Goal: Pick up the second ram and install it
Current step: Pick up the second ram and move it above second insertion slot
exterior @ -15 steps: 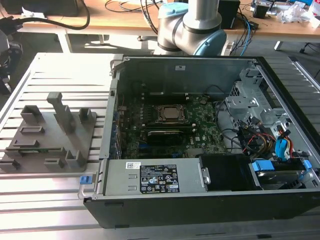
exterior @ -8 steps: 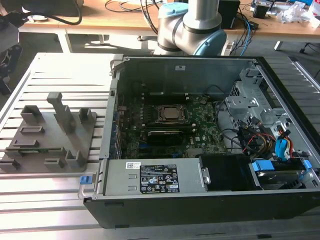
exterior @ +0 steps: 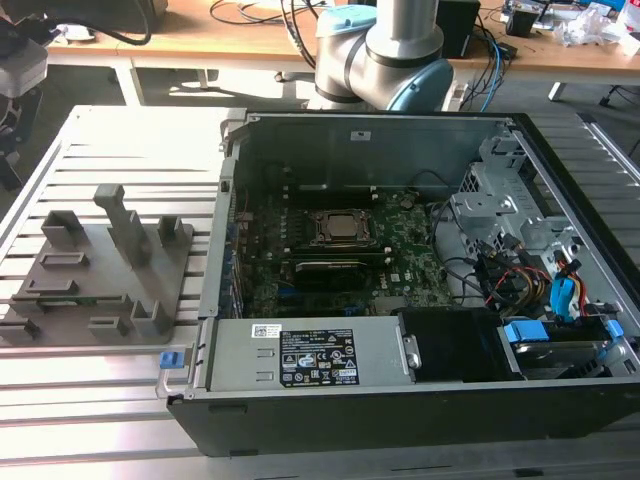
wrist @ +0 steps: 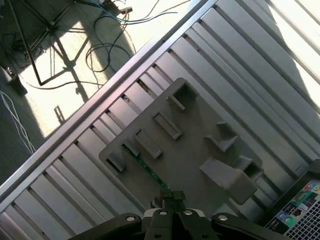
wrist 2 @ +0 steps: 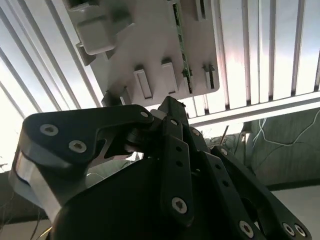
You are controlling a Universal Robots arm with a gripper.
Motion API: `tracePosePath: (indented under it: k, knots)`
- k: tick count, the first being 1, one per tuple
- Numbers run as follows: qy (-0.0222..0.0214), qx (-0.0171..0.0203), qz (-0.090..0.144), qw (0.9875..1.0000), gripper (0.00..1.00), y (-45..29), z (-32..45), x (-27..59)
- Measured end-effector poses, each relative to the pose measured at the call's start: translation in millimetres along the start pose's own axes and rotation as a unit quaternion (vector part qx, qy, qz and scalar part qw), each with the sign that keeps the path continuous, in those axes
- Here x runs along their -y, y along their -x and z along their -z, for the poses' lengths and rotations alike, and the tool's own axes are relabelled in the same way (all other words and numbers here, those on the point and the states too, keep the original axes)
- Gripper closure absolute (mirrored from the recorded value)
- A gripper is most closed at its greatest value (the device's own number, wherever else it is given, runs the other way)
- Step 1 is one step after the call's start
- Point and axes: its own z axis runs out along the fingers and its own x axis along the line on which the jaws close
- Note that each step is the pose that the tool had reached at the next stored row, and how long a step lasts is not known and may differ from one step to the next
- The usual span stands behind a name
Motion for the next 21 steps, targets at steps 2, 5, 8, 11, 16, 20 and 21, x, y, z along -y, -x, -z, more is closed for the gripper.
tracePosePath:
  k: [2, 5, 8, 11, 16, 20, 21]
  knots:
    - [-0.0001, -0.0003, 0.011, 0.9999, 0.89, 0.0, 0.0, 0.0]
    - [-0.0002, -0.0011, 0.037, 0.9993, 0.89, 0.0, 0.0, 0.0]
    - [-0.0003, -0.0021, 0.069, 0.9976, 0.89, 0.0, 0.0, 0.0]
    - [-0.0005, -0.0030, 0.100, 0.9950, 0.89, 0.0, 0.0, 0.0]
    - [-0.0007, -0.0046, 0.150, 0.9886, 0.89, 0.0, 0.0, 0.0]
    - [-0.0010, -0.0063, 0.207, 0.9784, 0.89, 0.0, 0.0, 0.0]
    - [-0.0011, -0.0068, 0.224, 0.9745, 0.89, 0.0, 0.0, 0.0]
